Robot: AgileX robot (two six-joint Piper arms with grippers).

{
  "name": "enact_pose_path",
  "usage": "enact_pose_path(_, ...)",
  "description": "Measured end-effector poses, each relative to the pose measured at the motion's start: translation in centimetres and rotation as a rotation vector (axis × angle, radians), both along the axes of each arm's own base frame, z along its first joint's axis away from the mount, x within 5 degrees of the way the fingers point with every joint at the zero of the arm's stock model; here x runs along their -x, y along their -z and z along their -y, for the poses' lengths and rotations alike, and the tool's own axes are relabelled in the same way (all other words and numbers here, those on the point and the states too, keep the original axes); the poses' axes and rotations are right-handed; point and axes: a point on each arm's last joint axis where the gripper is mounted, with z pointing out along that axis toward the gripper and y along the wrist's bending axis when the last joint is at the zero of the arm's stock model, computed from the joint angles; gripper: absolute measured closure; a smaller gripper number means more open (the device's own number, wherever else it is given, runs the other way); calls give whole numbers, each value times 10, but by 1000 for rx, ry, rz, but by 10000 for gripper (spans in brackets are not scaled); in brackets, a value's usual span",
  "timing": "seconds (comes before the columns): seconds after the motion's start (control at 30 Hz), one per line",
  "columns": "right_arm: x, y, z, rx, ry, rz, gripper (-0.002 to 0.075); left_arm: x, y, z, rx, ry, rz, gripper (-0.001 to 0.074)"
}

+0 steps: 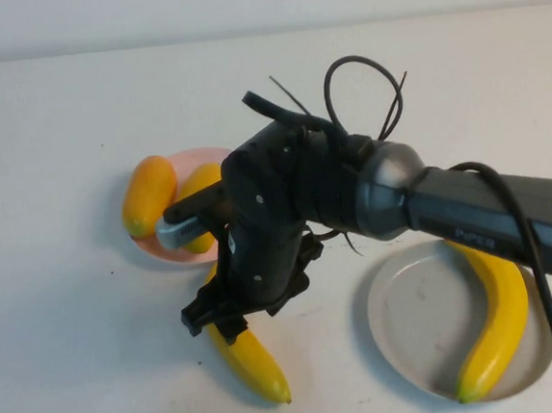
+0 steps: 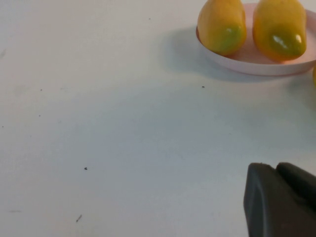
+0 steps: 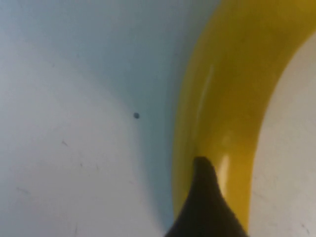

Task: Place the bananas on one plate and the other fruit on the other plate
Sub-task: Put another type of fruit in the right plate

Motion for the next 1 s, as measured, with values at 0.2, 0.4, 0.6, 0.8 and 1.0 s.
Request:
enact_pose_path(0.2, 1, 5, -11, -7, -27, -5, 303, 0, 0, 0, 0, 0, 0, 733)
enact_pose_path(0.4, 1, 19, -14, 8, -28, -33, 295, 0, 0, 0, 0, 0, 0, 733)
enact_pose_path(0.6, 1, 23, -15, 12, -26, -45, 298, 0, 0, 0, 0, 0, 0, 733)
enact_pose_path(0.8, 1, 23, -15, 12, -26, -45, 394, 0, 0, 0, 0, 0, 0, 733)
enact_pose_path(1.0, 2, 23, -14, 15, -23, -49, 405, 0, 0, 0, 0, 0, 0, 733)
